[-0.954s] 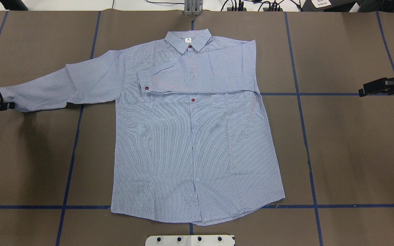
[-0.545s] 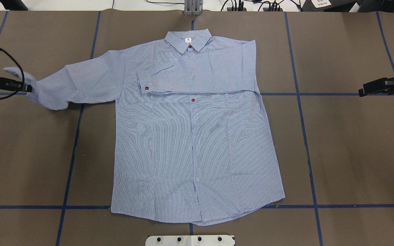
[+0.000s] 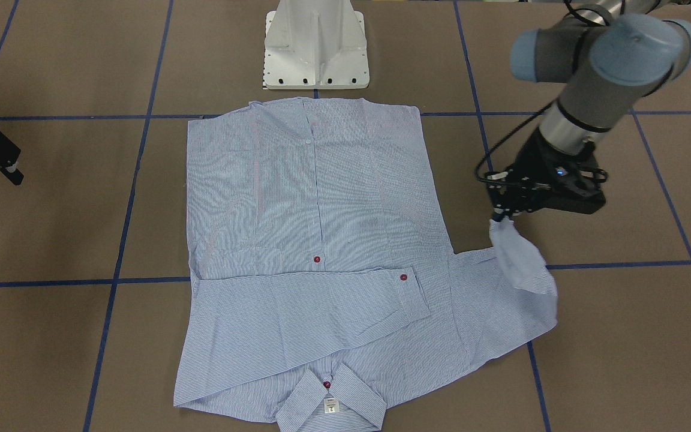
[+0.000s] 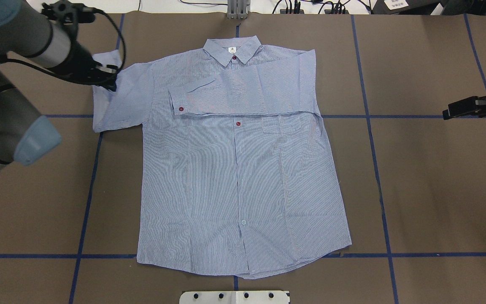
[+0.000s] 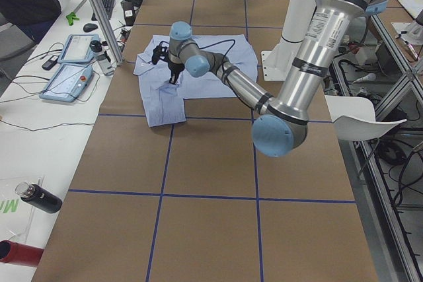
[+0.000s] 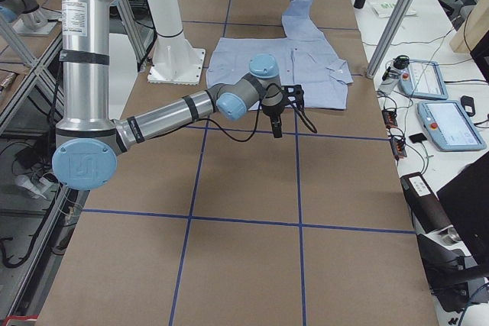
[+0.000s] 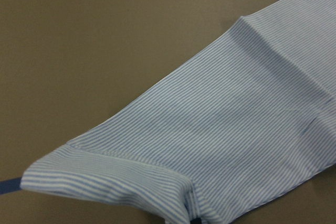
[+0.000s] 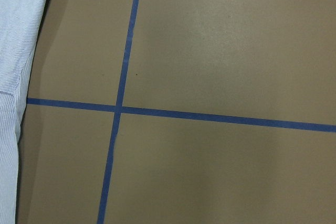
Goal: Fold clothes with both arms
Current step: 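Fold the held sleeve with the left gripper across the chest toward the collar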
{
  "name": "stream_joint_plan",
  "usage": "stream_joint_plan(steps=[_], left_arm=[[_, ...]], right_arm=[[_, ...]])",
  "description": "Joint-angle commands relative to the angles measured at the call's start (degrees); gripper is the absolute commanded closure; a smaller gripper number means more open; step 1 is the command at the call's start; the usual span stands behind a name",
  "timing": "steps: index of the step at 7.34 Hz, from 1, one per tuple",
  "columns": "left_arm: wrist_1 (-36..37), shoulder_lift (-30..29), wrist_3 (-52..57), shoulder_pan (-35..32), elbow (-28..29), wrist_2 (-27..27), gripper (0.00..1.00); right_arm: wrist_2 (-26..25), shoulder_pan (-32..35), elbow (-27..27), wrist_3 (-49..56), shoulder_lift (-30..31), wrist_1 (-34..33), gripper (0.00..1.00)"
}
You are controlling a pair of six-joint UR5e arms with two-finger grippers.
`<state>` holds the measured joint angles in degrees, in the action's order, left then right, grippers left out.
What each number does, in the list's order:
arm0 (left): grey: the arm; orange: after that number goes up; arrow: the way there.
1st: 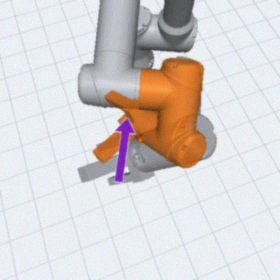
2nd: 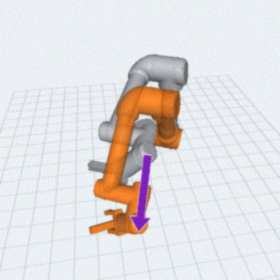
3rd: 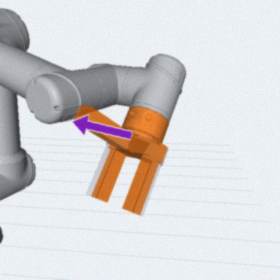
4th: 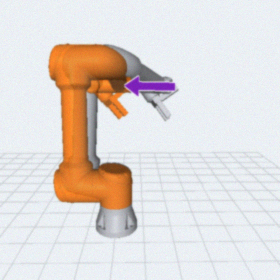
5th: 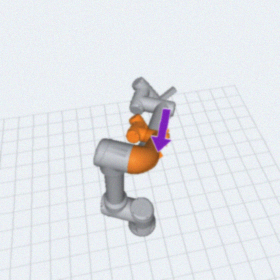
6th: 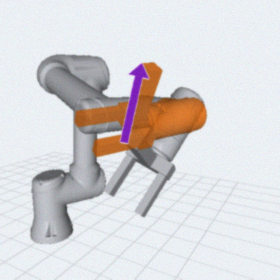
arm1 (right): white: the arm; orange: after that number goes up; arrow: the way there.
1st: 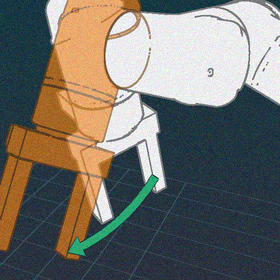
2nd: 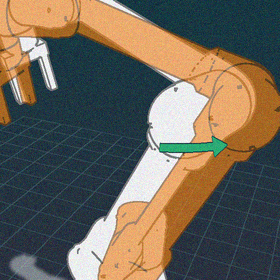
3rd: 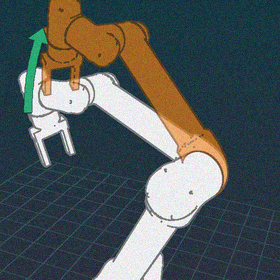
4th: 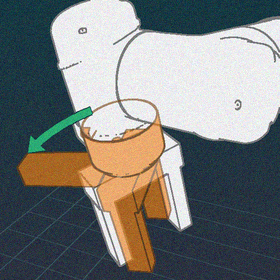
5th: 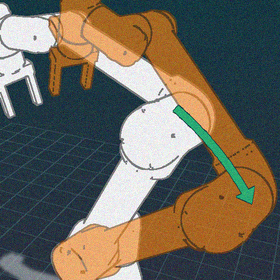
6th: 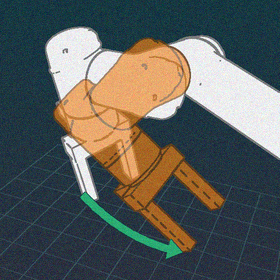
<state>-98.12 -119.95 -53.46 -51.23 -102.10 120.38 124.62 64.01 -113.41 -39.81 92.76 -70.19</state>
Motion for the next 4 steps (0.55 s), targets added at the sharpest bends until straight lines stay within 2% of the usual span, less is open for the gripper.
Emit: stream_joint_plan(steps=[1,3,4], left_arm=[[3.10,-13.57,-11.18,6.47,6.08,-2.16,1.00],[3.02,-28.08,-16.39,7.63,22.22,-3.30,1.00],[2.84,-33.19,-18.85,8.94,28.83,-5.66,1.00]], right_arm=[[0.01,-0.03,0.11,0.00,0.05,-0.03,0.00],[0.01,-0.03,0.11,-0.09,-0.03,-0.03,0.00],[0.01,-0.03,0.11,-0.09,0.05,-0.03,0.00]])
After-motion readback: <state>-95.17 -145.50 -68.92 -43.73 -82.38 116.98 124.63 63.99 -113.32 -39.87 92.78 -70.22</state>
